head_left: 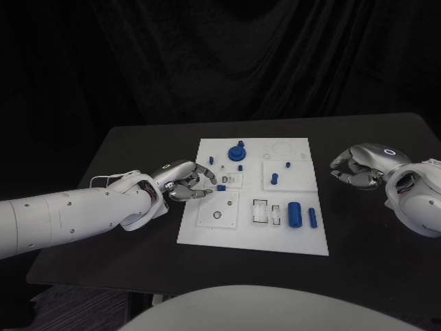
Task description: Assemble the parts on the task board
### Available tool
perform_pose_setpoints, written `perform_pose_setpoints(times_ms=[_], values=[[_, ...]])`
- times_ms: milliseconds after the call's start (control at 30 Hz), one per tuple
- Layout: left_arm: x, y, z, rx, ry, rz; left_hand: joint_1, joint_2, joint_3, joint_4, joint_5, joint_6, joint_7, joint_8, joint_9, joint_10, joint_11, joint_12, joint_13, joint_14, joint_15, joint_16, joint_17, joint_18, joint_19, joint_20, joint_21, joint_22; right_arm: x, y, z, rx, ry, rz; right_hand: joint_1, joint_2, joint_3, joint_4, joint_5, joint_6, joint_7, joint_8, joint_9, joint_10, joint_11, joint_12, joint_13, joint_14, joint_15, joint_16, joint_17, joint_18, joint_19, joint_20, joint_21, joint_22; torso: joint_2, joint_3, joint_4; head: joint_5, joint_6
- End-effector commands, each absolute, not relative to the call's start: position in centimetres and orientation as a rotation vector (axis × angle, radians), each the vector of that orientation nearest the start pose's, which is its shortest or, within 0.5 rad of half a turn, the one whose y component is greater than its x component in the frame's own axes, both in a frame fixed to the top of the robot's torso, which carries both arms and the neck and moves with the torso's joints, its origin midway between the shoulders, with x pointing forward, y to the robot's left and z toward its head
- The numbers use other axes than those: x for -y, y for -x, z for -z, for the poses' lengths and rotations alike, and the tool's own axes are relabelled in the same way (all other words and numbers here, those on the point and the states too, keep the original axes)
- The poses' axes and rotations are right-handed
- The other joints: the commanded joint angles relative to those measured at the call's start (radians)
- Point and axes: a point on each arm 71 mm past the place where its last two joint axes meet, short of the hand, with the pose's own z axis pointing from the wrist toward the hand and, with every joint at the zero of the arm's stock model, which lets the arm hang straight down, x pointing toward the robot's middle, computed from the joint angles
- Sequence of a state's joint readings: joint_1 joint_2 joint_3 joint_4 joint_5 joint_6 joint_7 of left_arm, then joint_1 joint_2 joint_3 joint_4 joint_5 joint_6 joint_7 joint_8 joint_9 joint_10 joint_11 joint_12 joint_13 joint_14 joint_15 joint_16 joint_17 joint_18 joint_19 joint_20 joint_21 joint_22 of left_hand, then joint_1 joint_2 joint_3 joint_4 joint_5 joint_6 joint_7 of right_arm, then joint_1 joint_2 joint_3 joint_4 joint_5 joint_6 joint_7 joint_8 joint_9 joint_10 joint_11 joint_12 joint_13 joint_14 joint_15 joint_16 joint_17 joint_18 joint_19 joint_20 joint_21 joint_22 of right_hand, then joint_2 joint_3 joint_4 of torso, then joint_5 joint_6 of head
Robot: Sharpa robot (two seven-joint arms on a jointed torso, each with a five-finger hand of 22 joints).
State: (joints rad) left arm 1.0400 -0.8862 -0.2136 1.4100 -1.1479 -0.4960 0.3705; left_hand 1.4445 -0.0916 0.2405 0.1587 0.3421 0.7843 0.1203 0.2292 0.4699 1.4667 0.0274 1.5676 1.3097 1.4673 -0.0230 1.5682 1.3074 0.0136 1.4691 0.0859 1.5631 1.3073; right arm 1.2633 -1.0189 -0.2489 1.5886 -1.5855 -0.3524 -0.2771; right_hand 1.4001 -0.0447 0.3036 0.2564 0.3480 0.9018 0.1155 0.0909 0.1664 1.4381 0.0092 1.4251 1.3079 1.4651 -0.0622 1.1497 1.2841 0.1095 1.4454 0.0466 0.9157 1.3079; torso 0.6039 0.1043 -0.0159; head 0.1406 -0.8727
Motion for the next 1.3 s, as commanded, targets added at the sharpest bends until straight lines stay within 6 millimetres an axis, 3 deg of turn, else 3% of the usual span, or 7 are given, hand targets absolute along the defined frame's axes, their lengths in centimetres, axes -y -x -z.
perform_pose_setpoints(times_ms=[33,100,533,700,833,1300], values=[[-24.8,-43.0,30.4,-1.682,0.032,0.904,-0.006,-0.003,-0.004,0.009,-0.004,-0.011,0.009,-0.007,-0.003,0.104,0.010,0.003,0.261,0.103,0.007,0.003,0.263,-0.013,0.101,0.006,0.006,0.263,28.0,-45.2,22.1,-1.745,0.165,-0.308,0.000,-0.004,0.004,0.005,0.001,-0.004,-0.002,-0.004,-0.001,-0.004,0.001,-0.002,0.073,0.040,0.004,-0.002,0.002,-0.001,-0.002,0.001,0.001,0.108,0.001,-0.0010,0.0008,0.000,0.000],[-24.7,-43.1,30.7,-1.690,0.043,0.891,-0.005,-0.004,-0.009,0.011,-0.007,-0.025,0.013,-0.012,-0.004,0.104,0.014,0.003,0.261,0.103,0.011,0.003,0.263,-0.013,0.101,0.009,0.006,0.263,28.0,-45.2,22.1,-1.745,0.165,-0.309,0.000,-0.004,0.004,0.005,0.001,-0.004,-0.002,-0.004,-0.001,-0.004,0.001,-0.002,0.073,0.040,0.004,-0.002,0.002,-0.001,-0.002,0.001,0.001,0.108,0.001,0.0008,-0.0024,0.003,0.000],[-24.0,-43.2,31.9,-1.670,0.075,0.850,0.009,0.008,-0.020,0.011,-0.006,-0.072,0.015,0.000,0.008,0.104,0.016,0.003,0.261,0.103,0.014,0.003,0.263,-0.012,0.098,0.015,0.002,0.261,28.2,-45.1,22.2,-1.748,0.163,-0.306,-0.001,-0.004,0.004,0.006,0.001,-0.001,-0.002,-0.002,0.000,-0.004,0.001,-0.002,0.073,0.039,0.004,-0.003,0.001,-0.001,-0.002,0.001,0.000,0.108,0.001,0.0012,0.0006,-0.002,0.000],[-23.7,-43.3,32.4,-1.685,0.078,0.846,0.011,0.013,-0.026,0.011,-0.005,-0.091,0.012,0.021,0.020,0.104,0.014,0.003,0.261,0.103,0.012,0.003,0.263,-0.012,0.097,0.014,0.001,0.261,28.2,-45.0,22.2,-1.752,0.163,-0.303,-0.001,-0.004,0.004,0.007,0.001,0.001,-0.002,-0.001,0.001,-0.005,0.001,-0.003,0.072,0.039,0.004,-0.004,0.000,-0.001,-0.002,0.001,-0.001,0.108,0.001,0.0009,-0.0032,0.001,0.000],[-23.5,-43.4,32.6,-1.693,0.078,0.845,0.012,0.020,-0.031,0.013,-0.006,-0.094,0.013,0.046,0.032,0.104,0.014,0.003,0.261,0.103,0.012,0.003,0.263,-0.012,0.097,0.013,0.001,0.261,28.2,-45.0,22.2,-1.753,0.163,-0.303,-0.001,-0.004,0.004,0.007,0.001,0.001,-0.002,-0.001,0.001,-0.005,0.001,-0.003,0.072,0.039,0.004,-0.004,0.000,-0.001,-0.002,0.001,-0.001,0.108,0.001,0.0006,-0.0021,0.000,0.000],[-23.1,-43.7,33.6,-1.725,0.076,0.836,0.017,0.034,-0.046,0.014,-0.006,-0.044,0.008,0.138,0.059,0.104,0.012,0.003,0.261,0.103,0.011,0.003,0.263,-0.012,0.098,0.012,0.002,0.261,28.2,-45.0,22.3,-1.759,0.163,-0.298,-0.001,-0.004,0.004,0.006,0.001,0.002,-0.002,-0.001,0.001,-0.005,0.001,-0.003,0.071,0.039,0.004,-0.004,0.000,-0.001,-0.002,0.001,-0.002,0.107,0.000,0.0015,-0.0036,-0.002,0.000]])
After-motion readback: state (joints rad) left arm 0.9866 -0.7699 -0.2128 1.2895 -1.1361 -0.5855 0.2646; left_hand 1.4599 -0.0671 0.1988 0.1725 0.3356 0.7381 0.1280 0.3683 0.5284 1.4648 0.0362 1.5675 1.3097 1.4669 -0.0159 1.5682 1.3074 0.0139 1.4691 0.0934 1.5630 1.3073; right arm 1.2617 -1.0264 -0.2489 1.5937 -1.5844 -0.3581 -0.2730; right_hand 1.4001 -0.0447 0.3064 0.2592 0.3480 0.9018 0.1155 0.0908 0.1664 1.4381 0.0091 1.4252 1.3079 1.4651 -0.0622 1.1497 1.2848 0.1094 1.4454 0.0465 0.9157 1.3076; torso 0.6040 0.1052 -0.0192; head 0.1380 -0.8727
